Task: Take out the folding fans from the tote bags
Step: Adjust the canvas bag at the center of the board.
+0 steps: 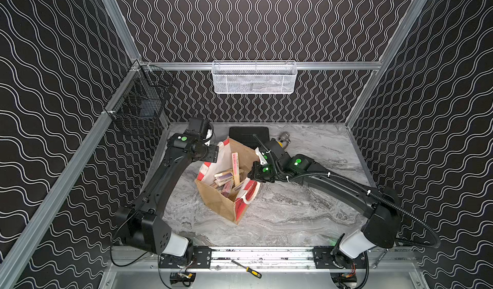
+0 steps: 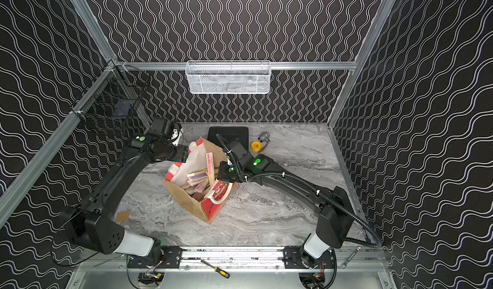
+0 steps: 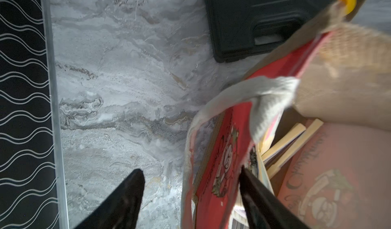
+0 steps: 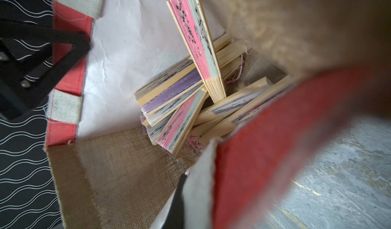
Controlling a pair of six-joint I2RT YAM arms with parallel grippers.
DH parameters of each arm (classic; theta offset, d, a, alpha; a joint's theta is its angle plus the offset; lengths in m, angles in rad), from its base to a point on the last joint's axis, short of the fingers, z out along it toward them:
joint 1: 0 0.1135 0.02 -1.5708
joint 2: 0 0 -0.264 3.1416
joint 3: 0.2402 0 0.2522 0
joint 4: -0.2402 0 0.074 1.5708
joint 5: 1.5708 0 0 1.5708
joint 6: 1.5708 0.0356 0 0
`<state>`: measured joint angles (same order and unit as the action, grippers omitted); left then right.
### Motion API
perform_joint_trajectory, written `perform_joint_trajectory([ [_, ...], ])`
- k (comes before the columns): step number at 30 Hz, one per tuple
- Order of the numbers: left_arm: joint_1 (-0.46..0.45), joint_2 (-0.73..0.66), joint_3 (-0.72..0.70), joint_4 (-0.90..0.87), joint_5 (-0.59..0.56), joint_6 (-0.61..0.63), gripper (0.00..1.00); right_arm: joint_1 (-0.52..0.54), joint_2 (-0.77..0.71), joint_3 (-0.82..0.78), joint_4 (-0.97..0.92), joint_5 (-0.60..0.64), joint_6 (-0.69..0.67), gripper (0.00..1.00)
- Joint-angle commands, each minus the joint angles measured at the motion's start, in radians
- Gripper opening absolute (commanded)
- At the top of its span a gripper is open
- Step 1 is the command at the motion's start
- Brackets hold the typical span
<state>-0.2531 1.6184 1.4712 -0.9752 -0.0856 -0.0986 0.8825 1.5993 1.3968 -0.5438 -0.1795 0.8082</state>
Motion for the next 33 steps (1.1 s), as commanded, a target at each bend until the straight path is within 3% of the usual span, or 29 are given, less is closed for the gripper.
perform_joint_trajectory([
  [1,0.0,-0.012,-0.021,0.034,0.095,0.008,0.73,0.004,-0.009,-0.005,-0.009,-0.024,-0.024,0.05],
  [6,0.001,0.0,0.001,0.04,0.176,0.003,0.59,0.003,-0.005,-0.01,-0.004,-0.043,-0.032,0.05],
  [8,0.0,0.022,0.004,0.04,0.192,-0.003,0.44,0.003,-0.008,-0.014,0.0,-0.043,-0.034,0.05],
  [11,0.0,0.055,0.005,0.036,0.209,-0.01,0.11,0.003,-0.009,-0.024,0.015,-0.047,-0.033,0.05],
  [13,0.0,0.056,0.006,0.035,0.175,-0.02,0.0,0.002,-0.002,-0.025,0.024,-0.055,-0.035,0.05],
  [20,0.0,0.01,0.14,0.037,0.091,-0.022,0.0,0.0,0.059,0.032,0.077,-0.065,-0.032,0.05],
  [24,-0.004,-0.015,0.279,0.0,0.243,0.028,0.0,-0.001,0.074,0.037,0.185,-0.021,-0.043,0.07],
  [27,-0.011,-0.175,0.107,0.131,0.408,0.046,0.0,0.0,0.026,-0.127,0.367,0.019,-0.025,0.1],
  [29,-0.012,-0.292,-0.097,0.251,0.516,0.031,0.0,-0.008,-0.004,-0.295,0.543,0.005,0.007,0.11],
  [31,-0.014,-0.357,-0.255,0.348,0.63,0.025,0.0,-0.008,-0.003,-0.389,0.638,-0.012,0.019,0.12],
  [33,-0.025,-0.37,-0.33,0.366,0.662,0.036,0.0,-0.008,0.01,-0.461,0.692,-0.044,0.022,0.15],
])
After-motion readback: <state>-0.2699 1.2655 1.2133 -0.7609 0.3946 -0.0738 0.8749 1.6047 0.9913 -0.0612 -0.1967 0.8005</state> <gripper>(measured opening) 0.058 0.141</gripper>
